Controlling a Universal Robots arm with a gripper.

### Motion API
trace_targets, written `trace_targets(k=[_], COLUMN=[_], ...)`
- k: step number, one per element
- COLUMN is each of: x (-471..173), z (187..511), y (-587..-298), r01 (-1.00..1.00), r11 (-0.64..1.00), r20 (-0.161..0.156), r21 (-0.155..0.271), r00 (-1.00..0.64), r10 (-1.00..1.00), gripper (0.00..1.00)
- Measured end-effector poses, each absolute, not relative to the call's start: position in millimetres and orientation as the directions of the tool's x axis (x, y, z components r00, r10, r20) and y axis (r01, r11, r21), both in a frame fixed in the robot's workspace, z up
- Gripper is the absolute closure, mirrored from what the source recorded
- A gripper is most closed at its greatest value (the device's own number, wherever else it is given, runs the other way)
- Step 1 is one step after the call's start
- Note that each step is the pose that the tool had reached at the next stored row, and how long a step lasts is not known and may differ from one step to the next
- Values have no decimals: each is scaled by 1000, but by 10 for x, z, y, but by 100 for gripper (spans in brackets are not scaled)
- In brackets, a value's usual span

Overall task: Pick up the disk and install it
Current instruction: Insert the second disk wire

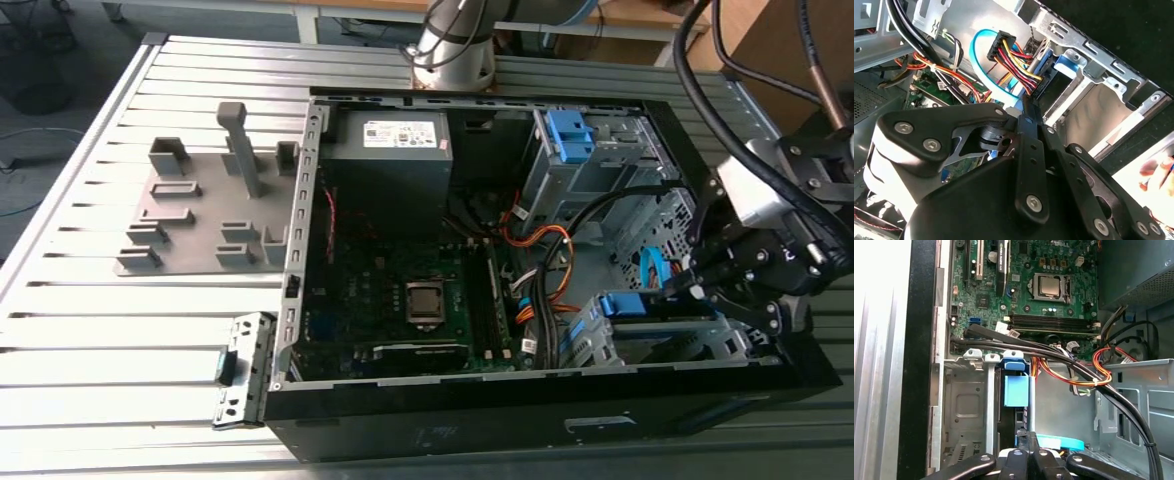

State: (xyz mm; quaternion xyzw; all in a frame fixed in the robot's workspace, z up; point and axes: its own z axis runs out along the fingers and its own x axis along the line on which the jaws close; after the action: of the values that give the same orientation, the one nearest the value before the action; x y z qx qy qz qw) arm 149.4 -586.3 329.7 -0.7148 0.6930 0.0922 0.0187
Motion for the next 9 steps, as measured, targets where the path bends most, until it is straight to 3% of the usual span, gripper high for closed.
trace_targets(k=[9], x=[1514], z=[3339], y=[-5863], r01=[-994], r11=[-39], r20=[-162], r21=[104], r00=[22], r10=[-987], gripper=[89])
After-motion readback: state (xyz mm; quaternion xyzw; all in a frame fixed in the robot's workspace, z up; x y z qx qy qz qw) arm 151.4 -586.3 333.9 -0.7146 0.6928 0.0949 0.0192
